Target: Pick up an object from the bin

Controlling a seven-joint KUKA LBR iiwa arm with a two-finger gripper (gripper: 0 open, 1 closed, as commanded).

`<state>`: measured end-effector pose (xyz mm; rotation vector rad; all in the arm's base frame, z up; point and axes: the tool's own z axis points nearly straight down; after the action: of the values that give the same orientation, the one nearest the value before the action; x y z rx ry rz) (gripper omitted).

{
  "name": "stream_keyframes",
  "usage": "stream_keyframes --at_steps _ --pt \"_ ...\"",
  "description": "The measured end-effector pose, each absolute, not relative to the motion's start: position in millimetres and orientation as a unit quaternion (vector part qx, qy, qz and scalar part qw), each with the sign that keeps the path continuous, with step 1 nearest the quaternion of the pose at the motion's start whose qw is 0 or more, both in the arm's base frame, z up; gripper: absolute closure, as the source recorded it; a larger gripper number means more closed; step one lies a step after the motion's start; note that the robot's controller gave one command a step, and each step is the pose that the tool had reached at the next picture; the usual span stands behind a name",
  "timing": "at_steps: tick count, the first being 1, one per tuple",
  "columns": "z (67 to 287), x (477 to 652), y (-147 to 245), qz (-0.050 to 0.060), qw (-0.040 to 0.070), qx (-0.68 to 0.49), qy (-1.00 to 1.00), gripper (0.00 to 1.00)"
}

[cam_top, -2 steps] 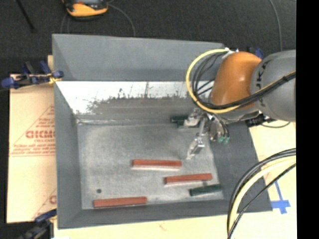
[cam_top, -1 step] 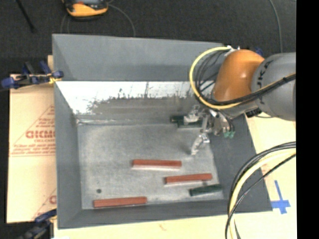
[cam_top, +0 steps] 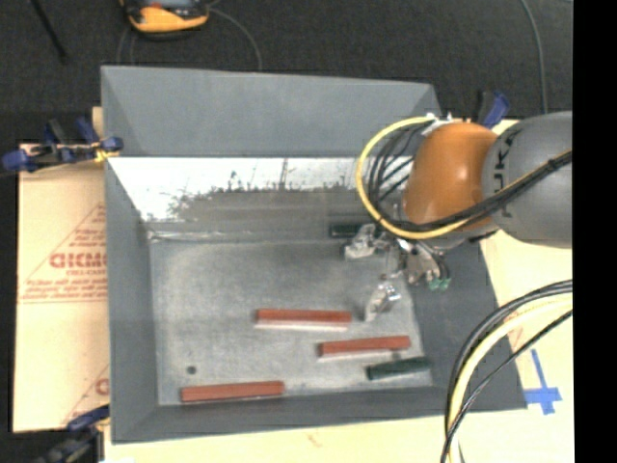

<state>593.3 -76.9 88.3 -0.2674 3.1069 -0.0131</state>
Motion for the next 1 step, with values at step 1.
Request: stream_keyframes --at_steps 1 --pt "77.3 558.8 -40.2 0.002 0.0 -0.088 0.996 0.0"
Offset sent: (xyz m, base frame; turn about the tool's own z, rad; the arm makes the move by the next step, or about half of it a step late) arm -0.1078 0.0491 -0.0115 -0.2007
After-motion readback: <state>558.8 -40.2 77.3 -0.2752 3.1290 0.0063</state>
